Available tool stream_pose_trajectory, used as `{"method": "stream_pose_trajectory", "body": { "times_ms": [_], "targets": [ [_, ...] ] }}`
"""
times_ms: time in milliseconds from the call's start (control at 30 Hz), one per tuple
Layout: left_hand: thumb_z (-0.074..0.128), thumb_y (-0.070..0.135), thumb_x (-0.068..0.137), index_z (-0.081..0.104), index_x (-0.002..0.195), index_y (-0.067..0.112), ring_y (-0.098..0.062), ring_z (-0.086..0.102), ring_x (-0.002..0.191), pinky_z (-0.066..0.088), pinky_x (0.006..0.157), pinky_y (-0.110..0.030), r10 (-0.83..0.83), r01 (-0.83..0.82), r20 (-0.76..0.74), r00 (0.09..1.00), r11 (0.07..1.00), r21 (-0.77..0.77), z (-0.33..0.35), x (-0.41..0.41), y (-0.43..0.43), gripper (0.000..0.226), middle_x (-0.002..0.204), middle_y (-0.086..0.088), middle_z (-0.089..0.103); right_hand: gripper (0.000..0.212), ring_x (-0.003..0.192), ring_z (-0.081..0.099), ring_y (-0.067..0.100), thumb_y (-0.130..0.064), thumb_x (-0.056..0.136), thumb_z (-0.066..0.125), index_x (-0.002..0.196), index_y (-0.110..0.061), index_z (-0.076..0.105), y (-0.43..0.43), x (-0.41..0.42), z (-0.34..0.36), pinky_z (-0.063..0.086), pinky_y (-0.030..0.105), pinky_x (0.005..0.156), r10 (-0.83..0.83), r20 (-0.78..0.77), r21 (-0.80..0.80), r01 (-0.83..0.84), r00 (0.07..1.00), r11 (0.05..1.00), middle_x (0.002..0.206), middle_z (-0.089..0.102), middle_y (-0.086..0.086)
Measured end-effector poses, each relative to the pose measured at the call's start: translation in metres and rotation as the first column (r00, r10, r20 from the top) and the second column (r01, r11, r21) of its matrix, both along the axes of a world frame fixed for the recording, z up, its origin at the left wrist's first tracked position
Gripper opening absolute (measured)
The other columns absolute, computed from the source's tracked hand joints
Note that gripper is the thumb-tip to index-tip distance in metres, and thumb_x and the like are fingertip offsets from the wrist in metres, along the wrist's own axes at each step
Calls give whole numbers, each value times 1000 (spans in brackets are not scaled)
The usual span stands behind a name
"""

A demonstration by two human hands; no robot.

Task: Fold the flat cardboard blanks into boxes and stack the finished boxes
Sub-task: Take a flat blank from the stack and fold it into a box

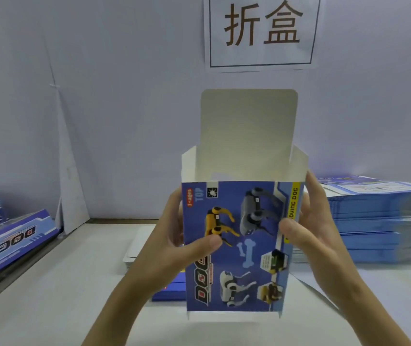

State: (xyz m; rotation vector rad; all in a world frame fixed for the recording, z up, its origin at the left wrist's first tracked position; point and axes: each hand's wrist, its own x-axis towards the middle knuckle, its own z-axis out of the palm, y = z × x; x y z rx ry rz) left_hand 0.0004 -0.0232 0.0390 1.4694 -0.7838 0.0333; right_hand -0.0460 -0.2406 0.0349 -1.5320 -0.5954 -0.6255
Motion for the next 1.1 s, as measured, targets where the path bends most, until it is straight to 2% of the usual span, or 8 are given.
{"method": "stream_pose_trajectory", "body": {
  "times_ms": [100, 233, 300, 433, 667, 833, 1000, 1100],
  "targets": [
    [86, 54, 50, 42, 123, 39, -13, 72, 92, 57, 63, -20, -24, 23, -38, 999, 999, -33, 1, -3, -3, 87, 105, 13, 71, 92, 117, 62, 17, -40, 71, 67, 150, -49, 20, -3, -3, 3, 55, 25, 84, -29, 6, 3, 29, 1000, 1000, 142, 52, -5],
    [82, 64, 53, 49, 114, 56, -13, 71, 96, 57, 66, -21, -81, 78, -64, 995, 996, -47, -1, -5, -3, 70, 109, 16, 69, 89, 124, 49, -11, -53, 70, 64, 142, -67, 14, -6, -10, 6, 50, 9, 81, -185, 65, -206, 194, 981, 959, 151, 25, -37],
    [82, 63, 54, 52, 113, 55, -14, 71, 95, 57, 66, -22, -101, 99, -77, 992, 994, -38, -3, -5, -2, 67, 108, 14, 70, 87, 123, 46, -15, -54, 71, 62, 143, -65, 14, -8, -13, 7, 47, 5, 78, -216, 118, -287, 241, 969, 927, 153, 20, -38],
    [82, 62, 56, 47, 121, 35, -14, 72, 91, 57, 65, -21, -94, 91, -76, 993, 995, -33, -6, -6, -2, 79, 104, 12, 73, 92, 116, 56, -5, -51, 70, 64, 145, -63, 11, -10, -17, 10, 52, 12, 72, -220, 145, -346, 258, 965, 902, 157, 22, -29],
    [80, 65, 56, 51, 117, 46, -15, 72, 92, 57, 67, -22, -102, 104, -109, 989, 995, 10, -7, -6, -5, 70, 105, 13, 72, 90, 101, 65, 19, -47, 68, 65, 144, -62, 19, -11, -20, 12, 61, 39, 73, -215, 118, -346, 243, 970, 906, 152, 34, -21],
    [82, 68, 48, 44, 122, 26, -13, 72, 91, 57, 63, -20, -62, 65, -108, 992, 998, 25, -6, -9, -5, 93, 102, 15, 72, 88, 99, 65, 19, -46, 70, 66, 145, -56, 22, -14, -17, 11, 61, 37, 71, -229, 118, -332, 256, 966, 908, 149, 37, -17],
    [88, 43, 53, 20, 147, 40, -18, 65, 108, 57, 78, -27, 100, -109, 172, 980, 993, 44, -3, -9, -7, 116, 119, 12, 61, 62, 120, 57, 2, -49, 84, 59, 142, -48, 38, -7, -11, 12, 49, 20, 94, -30, 46, 2, 30, 999, 1000, 134, 57, -21],
    [90, 25, 58, 24, 143, 49, -11, 53, 119, 52, 80, -14, 151, -171, 315, 937, 985, 38, -1, -10, -5, 110, 123, 18, 52, 45, 100, 65, 5, -67, 79, 62, 116, -42, 67, -5, -12, 19, 51, 17, 78, -121, -36, 161, 126, 992, 979, 110, 70, -13]
  ]
}}
